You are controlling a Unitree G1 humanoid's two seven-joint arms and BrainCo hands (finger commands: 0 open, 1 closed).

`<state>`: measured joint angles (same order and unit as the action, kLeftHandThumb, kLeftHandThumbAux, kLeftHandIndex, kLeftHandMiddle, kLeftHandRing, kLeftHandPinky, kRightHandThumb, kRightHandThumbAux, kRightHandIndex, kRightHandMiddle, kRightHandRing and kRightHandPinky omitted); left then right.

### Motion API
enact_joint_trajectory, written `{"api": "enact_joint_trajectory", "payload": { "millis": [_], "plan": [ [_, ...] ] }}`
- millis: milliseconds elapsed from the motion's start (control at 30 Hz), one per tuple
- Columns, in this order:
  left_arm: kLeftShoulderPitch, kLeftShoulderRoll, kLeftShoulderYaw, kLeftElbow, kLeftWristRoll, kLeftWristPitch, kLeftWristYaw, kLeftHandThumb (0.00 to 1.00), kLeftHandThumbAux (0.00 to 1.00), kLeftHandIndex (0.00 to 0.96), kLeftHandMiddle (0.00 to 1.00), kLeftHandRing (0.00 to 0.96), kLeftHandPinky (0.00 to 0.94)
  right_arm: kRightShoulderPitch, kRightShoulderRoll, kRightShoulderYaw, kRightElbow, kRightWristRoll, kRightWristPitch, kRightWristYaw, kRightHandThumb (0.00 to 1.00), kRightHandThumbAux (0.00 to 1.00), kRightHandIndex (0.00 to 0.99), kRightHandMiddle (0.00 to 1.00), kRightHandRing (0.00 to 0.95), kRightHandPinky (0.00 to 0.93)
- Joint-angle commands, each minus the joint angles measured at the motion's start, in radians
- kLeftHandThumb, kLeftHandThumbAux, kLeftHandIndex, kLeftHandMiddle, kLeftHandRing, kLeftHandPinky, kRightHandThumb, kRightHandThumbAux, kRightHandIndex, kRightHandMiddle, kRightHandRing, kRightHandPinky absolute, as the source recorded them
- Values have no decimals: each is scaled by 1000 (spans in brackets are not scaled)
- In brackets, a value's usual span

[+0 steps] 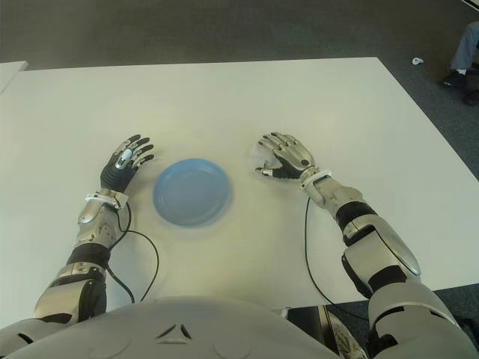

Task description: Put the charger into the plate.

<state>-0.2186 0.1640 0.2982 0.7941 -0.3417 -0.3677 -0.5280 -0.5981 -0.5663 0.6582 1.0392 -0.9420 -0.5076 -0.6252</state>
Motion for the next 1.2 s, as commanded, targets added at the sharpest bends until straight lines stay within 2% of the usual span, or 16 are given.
{"api": "enact_joint_trajectory", "payload": {
  "millis": [33,533,967,1200],
  "plan": [
    [38,-15,-7,32,15,37,26,4,514,178,202,218,253,19,-9,11,-25,-11,-17,-7,215,158,0,0,0,0],
    [22,-22,-3,54,1,57,22,3,522,185,215,232,268,76,-44,-2,-127,-5,-19,-6,227,172,0,0,0,0],
    [-4,-16,3,97,-13,65,7,6,533,188,220,240,270,112,-26,-62,-194,39,-18,-53,249,133,0,0,0,0],
    [-15,-9,2,120,-9,53,1,8,531,182,206,228,258,125,-12,-99,-227,74,-17,-24,260,116,0,0,0,0]
  ]
}}
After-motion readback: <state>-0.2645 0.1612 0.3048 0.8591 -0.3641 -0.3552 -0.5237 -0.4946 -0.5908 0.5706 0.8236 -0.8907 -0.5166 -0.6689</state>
